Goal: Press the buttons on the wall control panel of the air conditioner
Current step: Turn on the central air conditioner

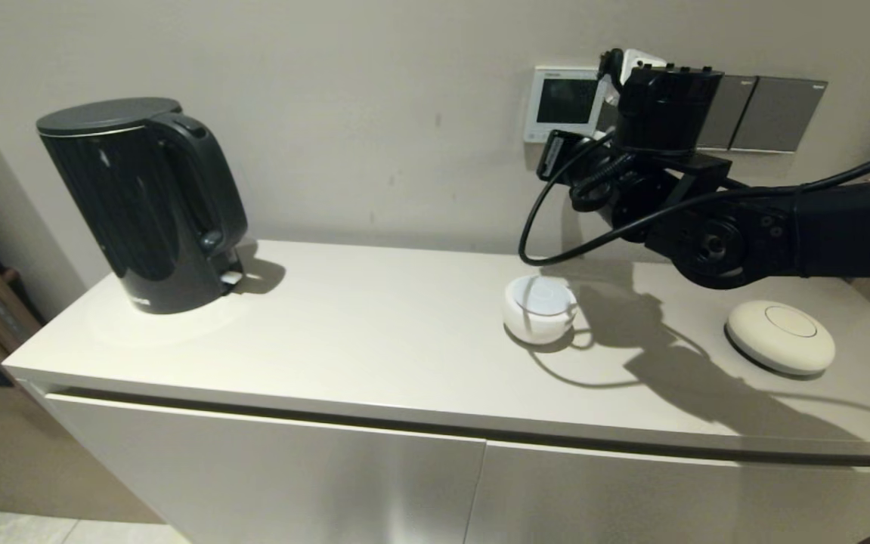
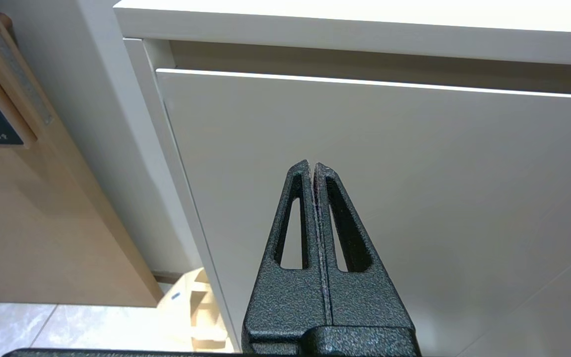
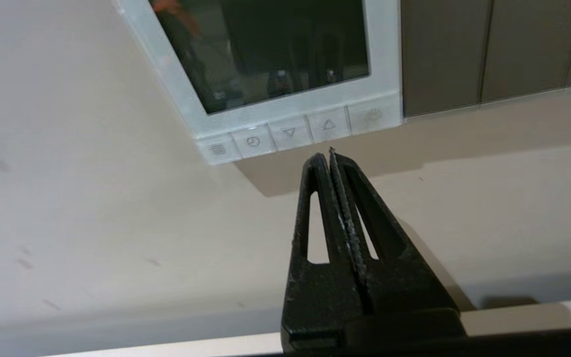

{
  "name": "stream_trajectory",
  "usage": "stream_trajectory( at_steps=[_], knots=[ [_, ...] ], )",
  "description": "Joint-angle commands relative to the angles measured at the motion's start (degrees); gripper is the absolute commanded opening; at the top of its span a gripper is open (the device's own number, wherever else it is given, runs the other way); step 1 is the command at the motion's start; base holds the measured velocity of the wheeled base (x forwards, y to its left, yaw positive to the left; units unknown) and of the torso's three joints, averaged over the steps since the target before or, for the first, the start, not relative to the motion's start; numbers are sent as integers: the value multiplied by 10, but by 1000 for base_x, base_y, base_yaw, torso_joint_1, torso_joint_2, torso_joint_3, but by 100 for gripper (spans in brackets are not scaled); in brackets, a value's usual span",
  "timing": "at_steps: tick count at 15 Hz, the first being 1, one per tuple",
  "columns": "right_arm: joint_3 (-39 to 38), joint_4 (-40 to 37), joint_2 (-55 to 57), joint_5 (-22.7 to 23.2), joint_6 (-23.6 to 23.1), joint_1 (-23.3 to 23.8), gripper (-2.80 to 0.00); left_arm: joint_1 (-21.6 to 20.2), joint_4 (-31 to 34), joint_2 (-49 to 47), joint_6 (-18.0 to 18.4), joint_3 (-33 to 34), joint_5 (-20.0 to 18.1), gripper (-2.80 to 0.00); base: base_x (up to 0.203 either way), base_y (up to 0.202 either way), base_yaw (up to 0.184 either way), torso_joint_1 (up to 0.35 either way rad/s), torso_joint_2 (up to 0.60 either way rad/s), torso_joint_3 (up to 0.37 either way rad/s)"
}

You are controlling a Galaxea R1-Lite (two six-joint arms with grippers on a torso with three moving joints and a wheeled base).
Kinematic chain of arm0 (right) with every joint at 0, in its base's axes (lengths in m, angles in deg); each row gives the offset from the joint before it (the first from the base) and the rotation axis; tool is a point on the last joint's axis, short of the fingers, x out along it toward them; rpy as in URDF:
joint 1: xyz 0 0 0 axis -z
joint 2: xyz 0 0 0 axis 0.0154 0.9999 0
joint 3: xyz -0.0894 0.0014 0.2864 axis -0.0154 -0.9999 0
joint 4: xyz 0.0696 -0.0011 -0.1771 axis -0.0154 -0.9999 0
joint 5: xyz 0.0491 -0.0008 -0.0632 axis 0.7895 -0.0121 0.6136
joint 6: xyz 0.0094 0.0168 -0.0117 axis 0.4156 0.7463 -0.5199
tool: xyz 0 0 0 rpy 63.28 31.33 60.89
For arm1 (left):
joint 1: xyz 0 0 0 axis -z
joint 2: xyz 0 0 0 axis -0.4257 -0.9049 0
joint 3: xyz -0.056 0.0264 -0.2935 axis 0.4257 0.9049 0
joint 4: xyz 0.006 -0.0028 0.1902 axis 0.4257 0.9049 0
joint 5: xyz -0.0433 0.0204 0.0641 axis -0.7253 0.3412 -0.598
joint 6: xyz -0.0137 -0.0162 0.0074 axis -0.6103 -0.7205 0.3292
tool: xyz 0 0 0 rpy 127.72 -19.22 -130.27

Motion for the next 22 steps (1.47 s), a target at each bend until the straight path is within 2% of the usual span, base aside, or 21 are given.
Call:
stream_trajectory(
  at_steps=[1, 22],
  knots=[
    [-1, 2, -15, -2, -2, 1, -280, 0, 0, 0, 0, 0, 0, -280, 0, 0, 0, 0, 0, 0],
    [-4, 0, -13, -5, -4, 16, -280, 0, 0, 0, 0, 0, 0, -280, 0, 0, 0, 0, 0, 0]
  ],
)
